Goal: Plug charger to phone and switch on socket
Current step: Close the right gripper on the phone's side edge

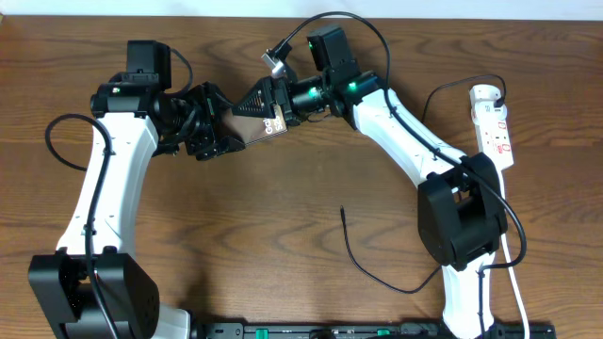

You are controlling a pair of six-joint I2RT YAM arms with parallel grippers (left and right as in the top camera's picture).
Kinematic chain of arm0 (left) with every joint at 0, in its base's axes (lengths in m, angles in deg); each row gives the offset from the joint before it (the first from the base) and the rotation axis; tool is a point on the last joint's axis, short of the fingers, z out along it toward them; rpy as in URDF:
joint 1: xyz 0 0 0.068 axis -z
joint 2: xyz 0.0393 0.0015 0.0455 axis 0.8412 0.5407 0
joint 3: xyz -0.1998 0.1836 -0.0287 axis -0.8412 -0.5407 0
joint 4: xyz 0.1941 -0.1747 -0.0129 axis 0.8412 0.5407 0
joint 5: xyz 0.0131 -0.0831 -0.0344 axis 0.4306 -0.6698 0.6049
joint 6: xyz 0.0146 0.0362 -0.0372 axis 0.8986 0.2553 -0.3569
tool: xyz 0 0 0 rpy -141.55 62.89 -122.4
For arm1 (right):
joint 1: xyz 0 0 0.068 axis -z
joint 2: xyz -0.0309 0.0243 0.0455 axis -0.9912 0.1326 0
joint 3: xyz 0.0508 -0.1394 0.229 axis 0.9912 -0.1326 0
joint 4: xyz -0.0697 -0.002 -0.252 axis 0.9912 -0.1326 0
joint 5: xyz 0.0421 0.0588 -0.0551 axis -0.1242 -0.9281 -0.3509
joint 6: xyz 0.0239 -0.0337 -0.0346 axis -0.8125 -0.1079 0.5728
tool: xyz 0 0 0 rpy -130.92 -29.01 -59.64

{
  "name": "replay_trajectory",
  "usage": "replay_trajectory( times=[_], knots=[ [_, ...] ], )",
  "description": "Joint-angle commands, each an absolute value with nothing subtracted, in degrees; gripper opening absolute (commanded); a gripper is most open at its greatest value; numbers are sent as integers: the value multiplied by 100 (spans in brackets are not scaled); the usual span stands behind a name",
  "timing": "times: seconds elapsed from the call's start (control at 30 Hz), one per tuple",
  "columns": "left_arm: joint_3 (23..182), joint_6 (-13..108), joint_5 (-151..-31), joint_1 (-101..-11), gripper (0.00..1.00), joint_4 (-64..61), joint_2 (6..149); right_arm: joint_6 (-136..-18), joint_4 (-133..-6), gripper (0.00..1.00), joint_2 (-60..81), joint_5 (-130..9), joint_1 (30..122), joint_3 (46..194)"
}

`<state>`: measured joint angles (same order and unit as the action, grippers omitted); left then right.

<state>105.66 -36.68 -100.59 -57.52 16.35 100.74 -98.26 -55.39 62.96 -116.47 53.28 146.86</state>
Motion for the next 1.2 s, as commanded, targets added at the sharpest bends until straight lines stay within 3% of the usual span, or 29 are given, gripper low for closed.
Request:
replay_trajectory(
  times=[0.0, 0.43, 0.67, 1.1, 1.17],
  knots=[
    [10612, -3784, -10120, -5730, 7, 1626, 10043, -9732, -5524, 98, 6268, -11623, 5308, 14773],
    [10612, -3786, -9869, -5737, 7, 1602, 10045, -9734, -5482, 99, 6268, -11846, 5466, 14773],
    [10612, -3786, -9869, -5734, 7, 1600, 10045, -9737, -5489, 87, 6268, -11848, 5446, 14773],
    [10612, -3871, -9949, -5734, 8, 1537, 10045, -9800, -5487, 80, 6268, -11841, 5286, 14773],
    [10612, -3959, -10024, -5734, 7, 1537, 10045, -9800, -5484, 75, 6268, -11841, 5286, 14773]
  ],
)
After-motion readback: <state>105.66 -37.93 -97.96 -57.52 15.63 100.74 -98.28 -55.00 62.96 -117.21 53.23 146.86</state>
